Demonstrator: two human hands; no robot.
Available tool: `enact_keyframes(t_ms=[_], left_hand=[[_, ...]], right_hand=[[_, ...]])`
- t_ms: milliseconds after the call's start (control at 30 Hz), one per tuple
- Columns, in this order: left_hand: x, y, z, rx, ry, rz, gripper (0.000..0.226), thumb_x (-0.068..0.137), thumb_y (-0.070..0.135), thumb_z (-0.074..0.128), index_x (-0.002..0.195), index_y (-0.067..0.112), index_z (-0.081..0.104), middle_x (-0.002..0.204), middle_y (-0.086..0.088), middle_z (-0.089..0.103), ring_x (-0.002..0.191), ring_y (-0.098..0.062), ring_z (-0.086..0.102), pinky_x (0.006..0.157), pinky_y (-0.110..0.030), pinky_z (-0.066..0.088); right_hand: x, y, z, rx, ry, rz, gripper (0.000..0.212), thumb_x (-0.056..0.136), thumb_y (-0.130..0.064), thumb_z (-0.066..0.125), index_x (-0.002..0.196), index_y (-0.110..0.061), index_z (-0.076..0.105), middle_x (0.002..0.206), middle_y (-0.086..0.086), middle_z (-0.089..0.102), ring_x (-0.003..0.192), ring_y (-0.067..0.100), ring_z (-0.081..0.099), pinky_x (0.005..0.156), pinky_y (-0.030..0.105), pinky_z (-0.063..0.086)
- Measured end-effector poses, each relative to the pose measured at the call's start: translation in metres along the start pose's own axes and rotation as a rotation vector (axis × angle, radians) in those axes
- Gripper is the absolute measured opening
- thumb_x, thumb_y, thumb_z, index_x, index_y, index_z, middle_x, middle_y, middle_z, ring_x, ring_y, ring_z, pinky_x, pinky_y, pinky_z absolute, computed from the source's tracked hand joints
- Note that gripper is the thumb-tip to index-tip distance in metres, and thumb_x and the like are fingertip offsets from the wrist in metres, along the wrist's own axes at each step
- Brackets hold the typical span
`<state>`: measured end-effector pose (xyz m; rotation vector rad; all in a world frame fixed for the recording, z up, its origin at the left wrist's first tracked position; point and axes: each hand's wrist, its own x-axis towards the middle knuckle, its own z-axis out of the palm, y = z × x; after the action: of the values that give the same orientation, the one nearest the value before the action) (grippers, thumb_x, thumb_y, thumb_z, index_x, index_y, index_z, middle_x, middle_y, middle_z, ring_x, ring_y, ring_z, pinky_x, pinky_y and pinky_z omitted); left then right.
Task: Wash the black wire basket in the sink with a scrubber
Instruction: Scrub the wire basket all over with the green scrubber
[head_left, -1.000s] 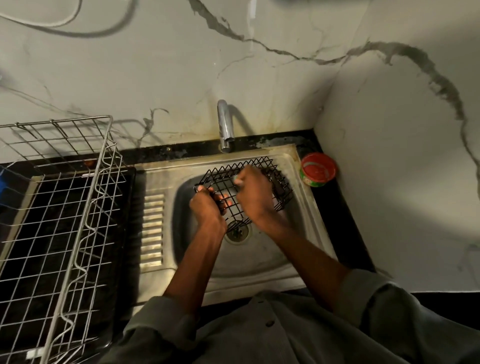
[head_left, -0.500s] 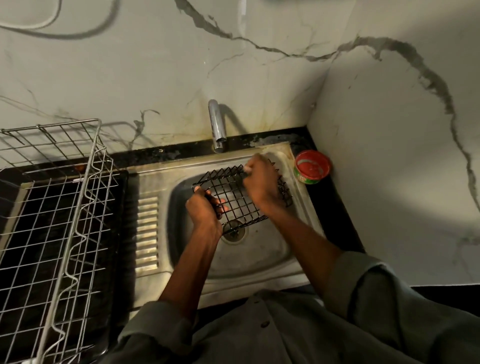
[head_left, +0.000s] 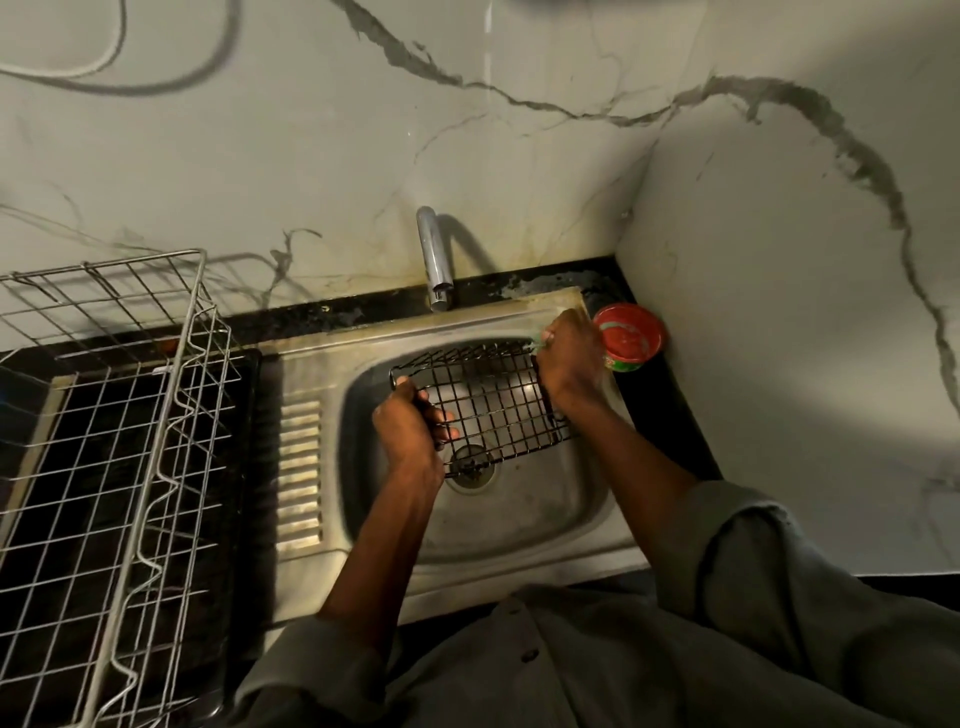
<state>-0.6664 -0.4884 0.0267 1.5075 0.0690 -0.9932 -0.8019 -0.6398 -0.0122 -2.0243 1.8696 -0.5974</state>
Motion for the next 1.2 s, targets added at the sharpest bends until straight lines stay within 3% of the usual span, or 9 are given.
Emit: enact_keyframes(t_ms=[100,233,300,533,633,833,933,1067,1200], left_hand=[[0.002,0.002,0.008,-0.012,0.031,-0.024,0.037,0.107,0.028,0.045,0.074,0.020,0.058,0.050,0.005,0.053,0.039,-0.012,0.049,0.042,-0.027,0.031],[0.004,0.001,0.014,-0.031,0.067,-0.040,0.039,0.108,0.028,0.043,0.072,0.021,0.055,0.047,0.006,0.051,0.036,-0.011,0.046,0.040,-0.022,0.026],[0.005,0.002,0.007,-0.067,0.088,-0.065,0.037,0.107,0.025,0.043,0.072,0.021,0.055,0.046,0.007,0.051,0.038,-0.011,0.047,0.041,-0.022,0.028],[0.002,0.007,-0.003,-0.150,0.126,-0.098,0.034,0.105,0.018,0.043,0.075,0.022,0.058,0.049,0.007,0.054,0.039,-0.008,0.053,0.050,-0.025,0.034],[0.000,0.006,0.005,-0.162,0.127,-0.097,0.032,0.104,0.017,0.042,0.077,0.022,0.057,0.048,0.007,0.056,0.038,-0.008,0.054,0.053,-0.026,0.035],[0.002,0.000,0.011,-0.173,0.137,-0.120,0.031,0.105,0.022,0.045,0.076,0.022,0.056,0.059,0.004,0.059,0.051,-0.011,0.056,0.058,-0.028,0.036],[0.000,0.002,0.002,-0.174,0.128,-0.122,0.035,0.106,0.021,0.042,0.073,0.023,0.054,0.045,0.009,0.055,0.035,-0.008,0.053,0.059,-0.029,0.034],[-0.005,0.006,-0.001,-0.169,0.116,-0.113,0.036,0.106,0.021,0.042,0.073,0.023,0.056,0.045,0.009,0.056,0.034,-0.008,0.051,0.058,-0.028,0.034],[-0.008,0.003,0.005,-0.192,0.103,-0.123,0.037,0.106,0.022,0.039,0.072,0.024,0.054,0.051,0.007,0.055,0.041,-0.010,0.052,0.058,-0.028,0.033]], right_hand=[[-0.022,-0.018,-0.003,0.109,-0.009,-0.016,0.032,0.080,-0.004,0.075,0.109,-0.011,0.062,0.112,0.006,0.067,0.102,0.022,0.064,0.079,0.033,0.055],[-0.073,-0.066,-0.001,0.170,-0.183,-0.532,0.034,0.075,0.005,0.069,0.097,-0.018,0.056,0.100,-0.001,0.059,0.094,0.017,0.053,0.067,0.028,0.043],[-0.068,-0.058,-0.001,0.128,-0.197,-0.628,0.039,0.073,0.005,0.071,0.099,-0.019,0.054,0.102,-0.002,0.059,0.095,0.016,0.051,0.067,0.031,0.047],[-0.002,0.025,-0.013,0.031,-0.071,-0.029,0.034,0.078,-0.002,0.078,0.106,-0.011,0.062,0.110,0.009,0.066,0.103,0.026,0.063,0.080,0.034,0.054],[-0.028,0.003,-0.016,0.080,-0.138,-0.136,0.029,0.081,-0.001,0.073,0.104,-0.013,0.060,0.106,0.001,0.060,0.099,0.017,0.058,0.073,0.020,0.044],[-0.093,-0.044,-0.014,0.140,-0.299,-0.660,0.032,0.081,0.006,0.065,0.100,-0.017,0.055,0.105,-0.001,0.060,0.099,0.016,0.049,0.071,0.027,0.041],[-0.065,-0.003,-0.021,0.066,-0.160,-0.428,0.030,0.082,0.003,0.068,0.103,-0.015,0.056,0.108,0.001,0.060,0.100,0.018,0.054,0.077,0.031,0.048],[-0.038,0.044,-0.031,0.030,-0.097,-0.083,0.034,0.077,0.001,0.075,0.102,-0.013,0.058,0.109,0.008,0.066,0.103,0.028,0.063,0.083,0.040,0.054],[-0.066,0.018,-0.028,0.139,-0.137,-0.127,0.034,0.078,0.001,0.074,0.100,-0.017,0.055,0.103,0.002,0.063,0.095,0.020,0.061,0.073,0.033,0.051]])
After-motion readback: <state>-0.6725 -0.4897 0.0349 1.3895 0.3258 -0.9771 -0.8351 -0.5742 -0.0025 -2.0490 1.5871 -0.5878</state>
